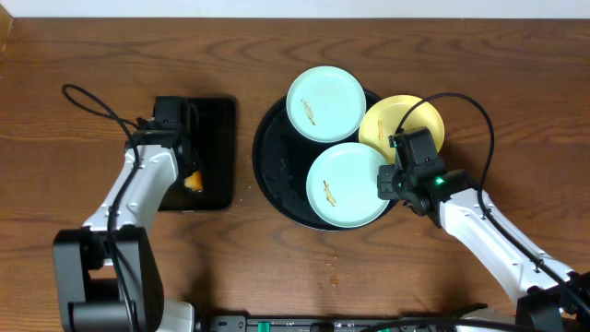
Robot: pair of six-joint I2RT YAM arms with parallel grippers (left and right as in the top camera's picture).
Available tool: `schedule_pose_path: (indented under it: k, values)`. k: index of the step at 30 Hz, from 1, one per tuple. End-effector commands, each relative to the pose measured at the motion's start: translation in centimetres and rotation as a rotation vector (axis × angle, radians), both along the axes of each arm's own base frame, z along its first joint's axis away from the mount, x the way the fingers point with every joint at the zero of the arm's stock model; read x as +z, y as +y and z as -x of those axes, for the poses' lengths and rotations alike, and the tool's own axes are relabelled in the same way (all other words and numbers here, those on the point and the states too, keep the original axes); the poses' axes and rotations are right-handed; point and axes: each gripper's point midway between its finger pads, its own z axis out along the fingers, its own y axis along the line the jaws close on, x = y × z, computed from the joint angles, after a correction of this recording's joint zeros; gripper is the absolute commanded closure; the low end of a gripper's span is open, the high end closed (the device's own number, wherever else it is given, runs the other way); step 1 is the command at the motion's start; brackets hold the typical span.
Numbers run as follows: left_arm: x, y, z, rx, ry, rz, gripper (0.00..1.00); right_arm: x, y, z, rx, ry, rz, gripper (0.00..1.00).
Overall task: Clean dirty plates on tray and stack at the side
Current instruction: 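Lift the sponge with the left gripper toward the round tray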
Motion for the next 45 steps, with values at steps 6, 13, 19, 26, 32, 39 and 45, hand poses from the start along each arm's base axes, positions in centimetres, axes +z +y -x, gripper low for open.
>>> schedule_pose_path:
  k: [6, 13, 19, 26, 32, 39, 45]
  values:
    - [-2.0, -9.1, -1.1, -0.314, -0.008, 0.496, 0.88, 0.3, 0.1, -0.2, -0.01, -0.003, 0.003, 0.99]
    - [-1.8, -8.4, -1.7, -0.337, -0.027, 0.45, 0.67, 0.0, 0.0, 0.1, -0.009, 0.013, 0.009, 0.98]
    - [-1.6, -7.7, -2.8, -0.33, -0.065, 0.406, 0.3, 0.0, 0.0, 0.1, -0.009, 0.012, 0.008, 0.86]
    - [-1.4, -7.2, -3.2, -0.297, -0.081, 0.378, 0.24, -0.3, -0.1, 0.4, -0.009, 0.022, 0.012, 0.85]
    - [1.0, -6.8, -3.4, -0.299, -0.13, 0.345, 0.24, -2.3, -0.2, 1.2, -0.006, 0.068, 0.024, 0.77]
    - [1.3, -5.7, -1.9, -0.271, -0.082, 0.287, 0.24, -5.9, 1.3, 0.9, 0.025, 0.136, -0.027, 0.8]
    - [0.6, -5.8, -1.0, -0.267, -0.049, 0.292, 0.24, -6.1, 1.7, 0.4, 0.03, 0.121, -0.041, 0.9]
